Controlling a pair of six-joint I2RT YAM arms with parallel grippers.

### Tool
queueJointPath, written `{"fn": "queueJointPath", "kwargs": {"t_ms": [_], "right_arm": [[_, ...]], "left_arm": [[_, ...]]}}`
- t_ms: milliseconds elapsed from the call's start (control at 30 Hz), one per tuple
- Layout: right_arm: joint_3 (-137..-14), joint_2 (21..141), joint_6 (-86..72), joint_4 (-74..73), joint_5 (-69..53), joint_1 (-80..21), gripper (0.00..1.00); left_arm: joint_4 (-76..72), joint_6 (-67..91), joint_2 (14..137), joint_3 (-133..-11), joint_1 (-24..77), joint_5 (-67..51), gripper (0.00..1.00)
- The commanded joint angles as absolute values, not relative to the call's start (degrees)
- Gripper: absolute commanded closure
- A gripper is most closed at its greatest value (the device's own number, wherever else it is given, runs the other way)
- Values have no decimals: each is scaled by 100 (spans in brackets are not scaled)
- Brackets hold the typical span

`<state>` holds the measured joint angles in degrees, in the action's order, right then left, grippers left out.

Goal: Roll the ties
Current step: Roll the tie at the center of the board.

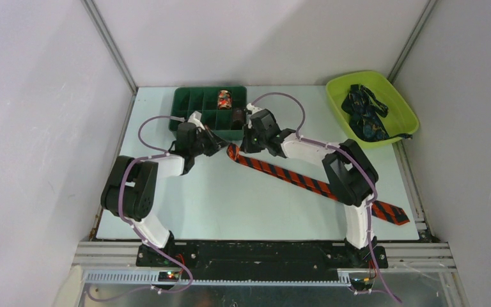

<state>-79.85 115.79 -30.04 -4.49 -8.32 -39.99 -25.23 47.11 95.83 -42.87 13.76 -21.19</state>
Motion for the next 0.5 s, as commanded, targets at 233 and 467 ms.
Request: {"fn": "queueJointPath", "kwargs": {"t_ms": [233, 467], "right_arm": [[-7897, 11353, -3260, -196, -1014, -3937, 100], [-7893, 11456, -3333, -310, -1023, -3946, 100]], "left_arm": [[-2717, 4764, 9501, -4421, 1403, -2184, 100], [-2716, 4757, 9508, -4438, 1399, -2192, 100]]}}
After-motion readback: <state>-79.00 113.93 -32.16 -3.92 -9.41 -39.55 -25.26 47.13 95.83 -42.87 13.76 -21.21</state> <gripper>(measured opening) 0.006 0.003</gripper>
